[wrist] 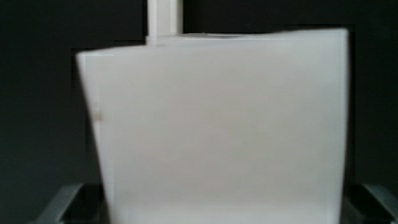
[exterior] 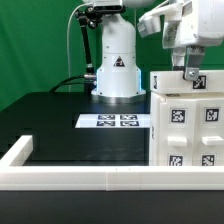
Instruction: Assemble cabinet
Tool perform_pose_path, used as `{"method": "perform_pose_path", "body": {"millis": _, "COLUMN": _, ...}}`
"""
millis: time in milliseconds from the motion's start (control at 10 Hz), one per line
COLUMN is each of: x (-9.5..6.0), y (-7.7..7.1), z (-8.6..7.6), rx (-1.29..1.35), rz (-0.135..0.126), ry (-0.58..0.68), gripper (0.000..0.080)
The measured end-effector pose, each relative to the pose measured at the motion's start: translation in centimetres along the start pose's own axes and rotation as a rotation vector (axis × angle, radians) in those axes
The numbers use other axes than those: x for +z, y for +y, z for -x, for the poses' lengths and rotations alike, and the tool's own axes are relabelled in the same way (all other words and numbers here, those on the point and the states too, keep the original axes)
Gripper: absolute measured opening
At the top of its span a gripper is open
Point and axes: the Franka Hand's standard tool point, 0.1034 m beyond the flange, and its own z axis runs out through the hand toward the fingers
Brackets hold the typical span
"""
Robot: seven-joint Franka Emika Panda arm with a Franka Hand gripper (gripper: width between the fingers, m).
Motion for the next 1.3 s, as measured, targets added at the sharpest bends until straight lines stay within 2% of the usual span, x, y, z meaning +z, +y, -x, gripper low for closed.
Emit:
{"method": "perform_pose_path", "body": {"millis": 400, "x": 0.0, "y": 0.0, "z": 0.0, "rx": 0.213, "rz": -0.001, "ry": 0.001, "gripper": 0.0559}}
{"method": "perform_pose_path", "body": {"millis": 600, "x": 0.0, "y": -0.1, "z": 0.0, "rx": 0.442, "rz": 0.018, "ry": 0.012, "gripper": 0.0559}}
{"method": "perform_pose_path", "body": {"millis": 1000, "x": 0.0, "y": -0.7, "z": -0.7, "rx": 0.907, "rz": 0.03, "ry": 0.032, "gripper": 0.056}}
{"method": "perform_pose_path", "body": {"millis": 1300, "x": 0.0, "y": -0.8, "z": -1.1, "rx": 1.241, "rz": 0.025, "ry": 0.042, "gripper": 0.056}}
